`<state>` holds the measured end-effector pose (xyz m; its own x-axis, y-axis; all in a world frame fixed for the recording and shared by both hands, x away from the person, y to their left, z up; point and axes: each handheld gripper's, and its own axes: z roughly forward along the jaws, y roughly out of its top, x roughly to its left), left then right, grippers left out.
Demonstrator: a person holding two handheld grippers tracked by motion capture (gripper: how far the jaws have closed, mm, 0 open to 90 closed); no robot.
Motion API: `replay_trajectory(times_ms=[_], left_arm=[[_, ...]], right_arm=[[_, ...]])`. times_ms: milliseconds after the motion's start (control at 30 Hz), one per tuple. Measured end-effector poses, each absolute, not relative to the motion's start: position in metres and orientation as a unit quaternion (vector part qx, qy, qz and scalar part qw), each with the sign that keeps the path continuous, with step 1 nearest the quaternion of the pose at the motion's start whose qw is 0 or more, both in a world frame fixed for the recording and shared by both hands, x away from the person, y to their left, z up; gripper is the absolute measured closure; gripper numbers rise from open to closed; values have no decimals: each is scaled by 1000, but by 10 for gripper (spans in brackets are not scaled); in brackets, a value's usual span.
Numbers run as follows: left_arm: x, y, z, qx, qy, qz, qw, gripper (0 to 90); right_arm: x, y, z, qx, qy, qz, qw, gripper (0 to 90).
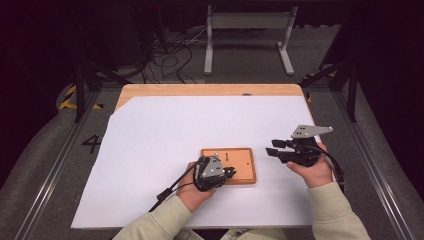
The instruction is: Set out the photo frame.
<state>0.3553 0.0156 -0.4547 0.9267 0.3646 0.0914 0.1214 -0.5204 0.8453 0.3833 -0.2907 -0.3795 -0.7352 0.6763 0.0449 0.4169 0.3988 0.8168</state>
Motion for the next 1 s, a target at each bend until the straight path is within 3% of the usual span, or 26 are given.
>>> replay_trajectory(times_ms=[733,1000], left_arm=[[326,12,-463,852,77,257,450,824],[319,12,-463,854,68,263,445,831]], right_arm=[[382,-284,-381,332,833,425,127,549],[384,-277,-382,342,833,421,108,439]])
